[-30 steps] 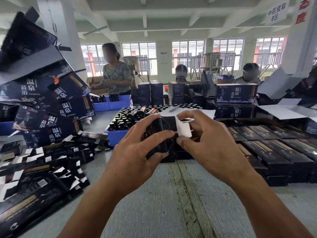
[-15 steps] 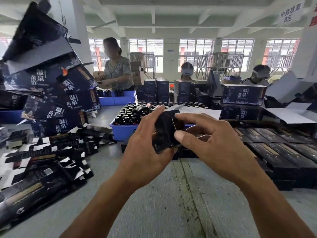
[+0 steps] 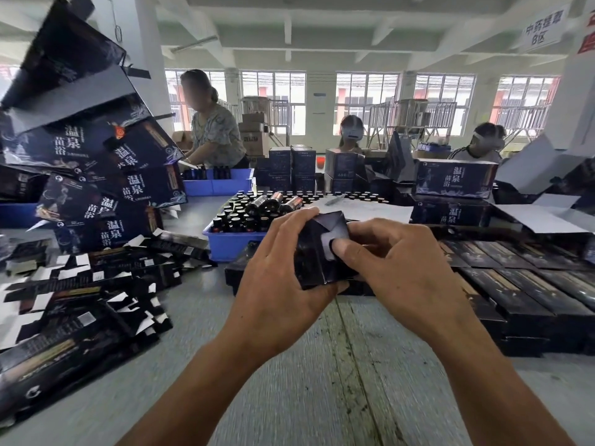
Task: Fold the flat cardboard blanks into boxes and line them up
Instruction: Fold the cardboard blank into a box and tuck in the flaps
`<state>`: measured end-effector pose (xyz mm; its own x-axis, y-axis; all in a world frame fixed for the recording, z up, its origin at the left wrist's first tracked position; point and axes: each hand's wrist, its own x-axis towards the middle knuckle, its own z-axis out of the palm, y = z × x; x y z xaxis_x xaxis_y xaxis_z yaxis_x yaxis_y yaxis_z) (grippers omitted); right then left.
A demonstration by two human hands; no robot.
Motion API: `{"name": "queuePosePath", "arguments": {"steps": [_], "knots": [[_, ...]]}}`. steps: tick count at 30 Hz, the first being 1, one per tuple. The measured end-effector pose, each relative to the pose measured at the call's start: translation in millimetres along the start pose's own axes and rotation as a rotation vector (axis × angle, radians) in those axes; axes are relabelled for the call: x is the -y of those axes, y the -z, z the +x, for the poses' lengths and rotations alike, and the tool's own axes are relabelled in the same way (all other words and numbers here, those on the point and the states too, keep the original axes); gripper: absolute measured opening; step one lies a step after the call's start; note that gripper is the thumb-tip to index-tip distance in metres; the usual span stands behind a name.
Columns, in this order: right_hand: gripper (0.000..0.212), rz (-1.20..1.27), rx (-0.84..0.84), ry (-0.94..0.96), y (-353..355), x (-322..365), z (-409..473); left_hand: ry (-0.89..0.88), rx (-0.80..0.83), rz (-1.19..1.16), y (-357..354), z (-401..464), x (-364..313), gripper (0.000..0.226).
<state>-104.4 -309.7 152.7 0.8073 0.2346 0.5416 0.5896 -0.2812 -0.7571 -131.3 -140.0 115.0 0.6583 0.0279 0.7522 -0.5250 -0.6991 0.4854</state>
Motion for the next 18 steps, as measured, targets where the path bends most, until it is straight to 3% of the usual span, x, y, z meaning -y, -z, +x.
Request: {"name": "queuePosePath", "arguments": {"steps": [9,14,16,18], "knots": [[0.015,-0.128,-0.118,0.081,-6.8,4.9,-5.7,-0.012,-0.002,0.087,-0.2,-3.0,-6.7,0.087],[0.017,-0.048,-0.023,0.053,-1.7,4.9,-3.4,-0.016,-0.022,0.077,1.7,-1.3,-6.1,0.086],[0.027,-0.01,0.031,0.049,1.1,5.4,-2.3,-0.029,-0.035,0.101,2.0,-1.1,-6.0,0.086],[0.053,-0.049,0.088,0.055,1.5,6.0,-2.3,-0.075,-0.039,0.146,1.0,-1.8,-7.3,0.083]]}}
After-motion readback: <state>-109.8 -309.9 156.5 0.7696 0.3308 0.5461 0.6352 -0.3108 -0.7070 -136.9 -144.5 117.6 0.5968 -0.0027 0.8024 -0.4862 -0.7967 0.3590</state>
